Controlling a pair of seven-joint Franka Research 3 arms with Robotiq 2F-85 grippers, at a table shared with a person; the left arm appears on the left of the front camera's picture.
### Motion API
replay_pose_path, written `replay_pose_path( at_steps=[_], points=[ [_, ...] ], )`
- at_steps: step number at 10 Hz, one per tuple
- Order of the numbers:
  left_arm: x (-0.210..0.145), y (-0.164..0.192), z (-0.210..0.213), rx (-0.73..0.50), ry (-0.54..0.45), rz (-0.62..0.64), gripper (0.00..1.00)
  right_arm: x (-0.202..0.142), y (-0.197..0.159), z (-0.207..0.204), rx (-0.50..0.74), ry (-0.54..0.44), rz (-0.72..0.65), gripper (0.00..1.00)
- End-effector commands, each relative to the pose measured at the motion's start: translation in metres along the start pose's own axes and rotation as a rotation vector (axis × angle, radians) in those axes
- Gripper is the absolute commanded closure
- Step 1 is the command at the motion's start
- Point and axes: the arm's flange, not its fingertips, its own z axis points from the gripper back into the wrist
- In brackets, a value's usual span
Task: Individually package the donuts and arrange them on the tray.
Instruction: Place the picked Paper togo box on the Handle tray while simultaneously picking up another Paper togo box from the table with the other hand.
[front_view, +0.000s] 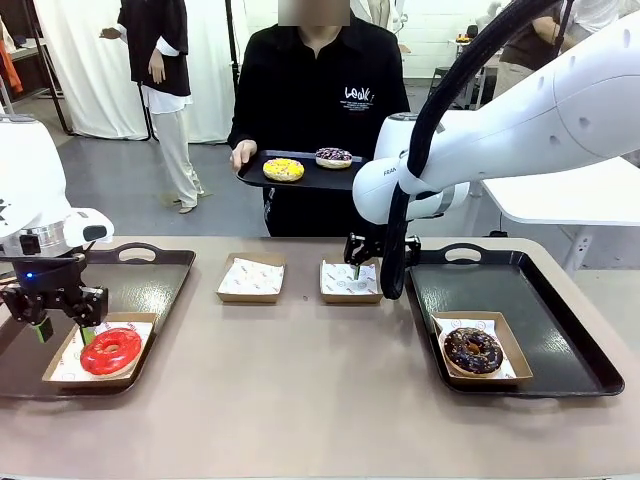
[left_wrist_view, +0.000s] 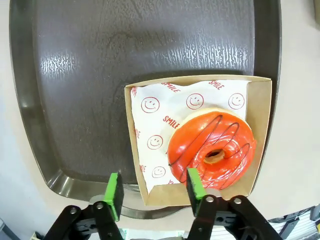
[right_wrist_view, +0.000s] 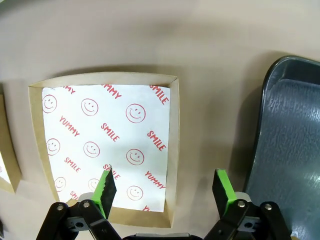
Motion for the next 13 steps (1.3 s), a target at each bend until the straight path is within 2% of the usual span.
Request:
replay_pose_path(
  at_steps=[1,2,3,4,5,6,8,9,11,12,13],
  points=[
    [-0.017,0.001,-0.006,0.031,-0.006,0.019,0.00,0.007,0.000,-0.004,0.021,-0.007,0.009,0.00],
    [-0.017,0.002,-0.005,0.030,-0.008,0.017,0.00,0.007,0.000,-0.003,0.020,-0.009,0.024,0.59],
    [-0.018,0.002,-0.004,0.029,-0.011,0.018,0.00,0.007,0.000,-0.003,0.022,-0.006,0.018,0.60],
    [-0.018,0.002,-0.004,0.029,-0.010,0.016,0.00,0.007,0.000,-0.003,0.023,-0.005,0.017,1.00],
    [-0.017,0.002,-0.005,0.029,-0.007,0.016,0.00,0.007,0.000,-0.002,0.024,-0.002,0.016,0.65],
    [-0.018,0.002,-0.004,0.029,-0.006,0.015,0.00,0.007,0.000,-0.002,0.024,0.000,0.017,1.00],
    [-0.018,0.004,-0.001,0.026,-0.004,0.025,0.00,0.007,-0.001,-0.001,0.025,0.002,0.014,1.00],
    [-0.018,0.007,0.004,-0.015,-0.014,0.033,0.00,0.007,0.000,0.000,0.025,0.002,0.014,1.00],
    [-0.020,0.021,0.022,-0.160,-0.006,0.116,0.00,0.008,-0.001,0.002,0.039,0.002,0.001,1.00],
    [-0.023,0.030,0.028,-0.228,-0.006,0.114,0.00,0.007,-0.001,0.004,0.043,-0.001,-0.001,1.00],
    [-0.028,0.044,0.040,-0.369,0.047,0.089,0.00,0.006,-0.001,0.008,0.043,-0.016,-0.016,1.00]
  ],
)
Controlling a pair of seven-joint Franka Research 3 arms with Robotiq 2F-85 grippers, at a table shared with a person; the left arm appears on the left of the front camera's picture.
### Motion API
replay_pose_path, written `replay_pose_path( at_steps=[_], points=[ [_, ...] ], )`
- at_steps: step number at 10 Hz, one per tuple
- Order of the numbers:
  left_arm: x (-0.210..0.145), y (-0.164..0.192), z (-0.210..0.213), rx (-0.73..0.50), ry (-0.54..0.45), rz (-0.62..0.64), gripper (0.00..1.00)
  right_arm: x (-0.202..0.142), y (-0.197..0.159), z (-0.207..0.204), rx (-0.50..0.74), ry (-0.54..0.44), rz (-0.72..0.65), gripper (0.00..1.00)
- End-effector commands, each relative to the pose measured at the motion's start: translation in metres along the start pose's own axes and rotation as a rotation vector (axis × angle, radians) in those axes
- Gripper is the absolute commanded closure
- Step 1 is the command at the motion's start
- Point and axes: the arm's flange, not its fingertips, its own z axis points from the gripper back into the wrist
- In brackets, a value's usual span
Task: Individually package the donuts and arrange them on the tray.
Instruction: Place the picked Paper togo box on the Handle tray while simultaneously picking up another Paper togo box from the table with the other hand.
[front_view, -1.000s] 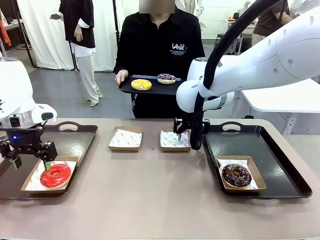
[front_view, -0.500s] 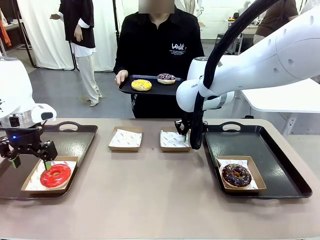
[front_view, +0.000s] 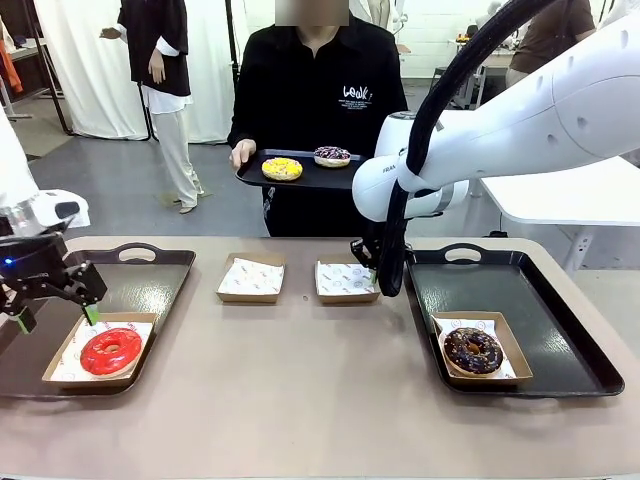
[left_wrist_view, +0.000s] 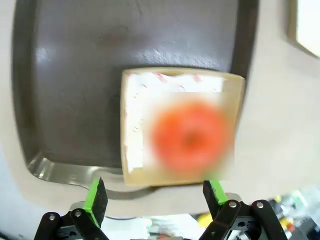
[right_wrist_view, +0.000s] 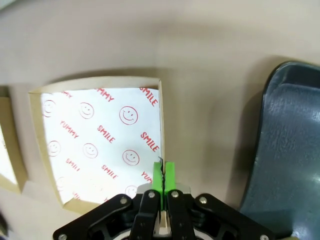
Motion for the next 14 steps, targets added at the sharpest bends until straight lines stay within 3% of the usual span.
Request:
replay_pose_path(
  at_steps=[1,3,5,7,10,14],
  points=[
    [-0.016,0.030,0.029,-0.317,0.063,-0.053,0.00,0.000,-0.002,0.010,0.023,-0.007,-0.014,1.00],
    [-0.020,0.084,0.062,-0.660,0.111,-0.070,0.00,-0.009,0.003,0.033,-0.036,0.012,-0.054,1.00],
    [-0.015,0.134,0.071,-0.866,0.087,-0.051,0.00,-0.014,0.008,0.062,-0.037,-0.005,-0.051,1.00],
    [-0.013,0.171,0.065,-0.986,-0.010,-0.101,0.00,-0.019,0.015,0.100,-0.061,-0.021,-0.049,1.00],
    [-0.009,0.212,0.055,-1.089,-0.145,-0.012,0.00,-0.016,0.027,0.149,-0.069,-0.043,-0.045,1.00],
    [-0.020,0.246,0.048,-1.153,-0.182,0.056,0.00,0.002,0.044,0.177,-0.041,-0.034,-0.046,1.00]
  ],
)
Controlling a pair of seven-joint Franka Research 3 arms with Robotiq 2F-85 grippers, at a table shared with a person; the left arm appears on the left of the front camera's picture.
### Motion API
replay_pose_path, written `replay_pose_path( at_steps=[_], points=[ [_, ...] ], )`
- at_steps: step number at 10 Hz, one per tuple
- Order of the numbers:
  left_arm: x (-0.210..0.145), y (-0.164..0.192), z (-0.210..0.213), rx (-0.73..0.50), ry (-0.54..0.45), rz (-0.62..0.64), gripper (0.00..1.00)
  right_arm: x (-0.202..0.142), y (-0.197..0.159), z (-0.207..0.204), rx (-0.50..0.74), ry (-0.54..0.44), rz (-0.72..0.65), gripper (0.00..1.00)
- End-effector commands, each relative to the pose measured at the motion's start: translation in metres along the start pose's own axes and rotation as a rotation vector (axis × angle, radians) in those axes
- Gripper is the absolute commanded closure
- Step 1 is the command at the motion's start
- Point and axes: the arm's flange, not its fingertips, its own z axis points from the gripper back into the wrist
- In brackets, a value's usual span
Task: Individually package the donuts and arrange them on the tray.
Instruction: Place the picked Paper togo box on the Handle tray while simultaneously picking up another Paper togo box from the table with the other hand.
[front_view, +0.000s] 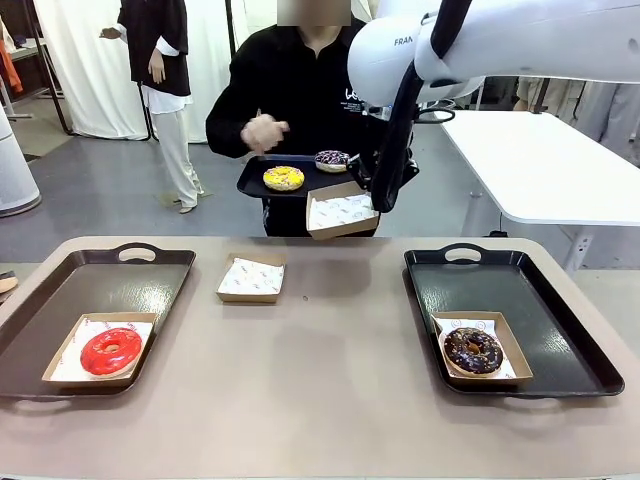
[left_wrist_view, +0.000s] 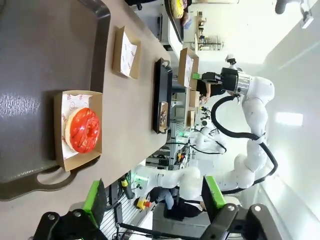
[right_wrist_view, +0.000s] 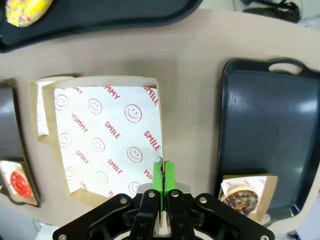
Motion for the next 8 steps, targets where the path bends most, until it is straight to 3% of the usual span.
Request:
replay_pose_path(
  at_steps=[1,3,8],
  points=[
    [0.001,-0.001,0.002,-0.017,-0.024,0.000,0.00,0.015,0.013,-0.002,-0.009,0.018,-0.028,1.00],
    [0.001,0.002,0.001,0.044,-0.019,-0.008,0.00,0.022,0.018,0.001,0.000,0.023,-0.032,1.00],
    [-0.001,0.002,0.005,0.005,-0.015,0.007,0.00,0.019,0.012,-0.003,0.012,0.013,-0.007,1.00]
  ],
)
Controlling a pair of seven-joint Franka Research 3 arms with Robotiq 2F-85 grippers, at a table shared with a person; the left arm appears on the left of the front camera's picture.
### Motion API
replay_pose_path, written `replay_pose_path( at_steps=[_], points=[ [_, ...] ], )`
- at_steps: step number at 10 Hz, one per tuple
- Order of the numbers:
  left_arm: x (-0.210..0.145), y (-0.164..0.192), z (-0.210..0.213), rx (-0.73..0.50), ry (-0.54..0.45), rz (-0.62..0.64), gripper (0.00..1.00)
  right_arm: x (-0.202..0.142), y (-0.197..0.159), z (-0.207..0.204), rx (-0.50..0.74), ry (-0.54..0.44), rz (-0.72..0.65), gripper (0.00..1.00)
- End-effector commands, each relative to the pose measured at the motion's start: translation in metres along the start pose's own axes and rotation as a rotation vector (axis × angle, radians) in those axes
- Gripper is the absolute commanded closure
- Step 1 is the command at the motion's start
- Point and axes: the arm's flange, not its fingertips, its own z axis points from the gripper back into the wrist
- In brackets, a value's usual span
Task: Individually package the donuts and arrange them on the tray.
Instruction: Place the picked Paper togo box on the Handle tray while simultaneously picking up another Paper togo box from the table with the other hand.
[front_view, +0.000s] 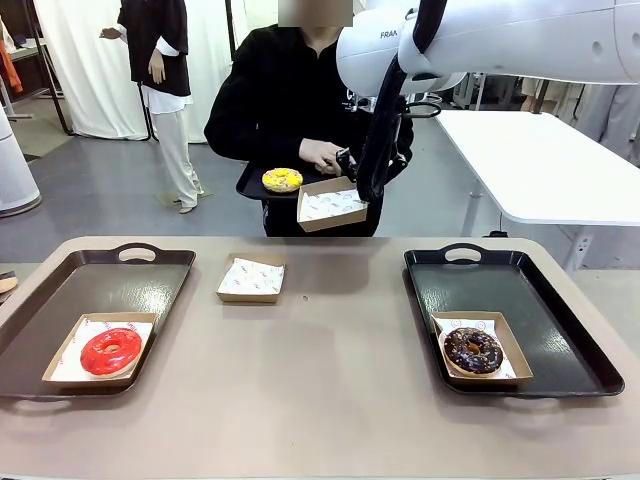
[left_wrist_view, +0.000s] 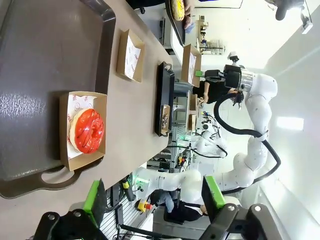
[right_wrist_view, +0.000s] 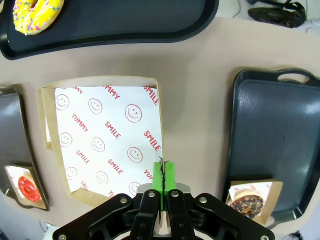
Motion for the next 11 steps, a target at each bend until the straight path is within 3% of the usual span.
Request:
replay_pose_path(
  at_steps=[1,11],
  points=[
    [-0.0011,0.0000,0.0017,-0.009,-0.002,0.000,0.00,-0.0037,-0.0025,-0.0015,-0.002,-0.004,-0.001,1.00],
    [-0.0011,0.0000,0.0017,-0.009,-0.002,0.000,0.00,-0.0037,-0.0025,-0.0015,-0.002,-0.004,-0.001,1.00]
  ],
)
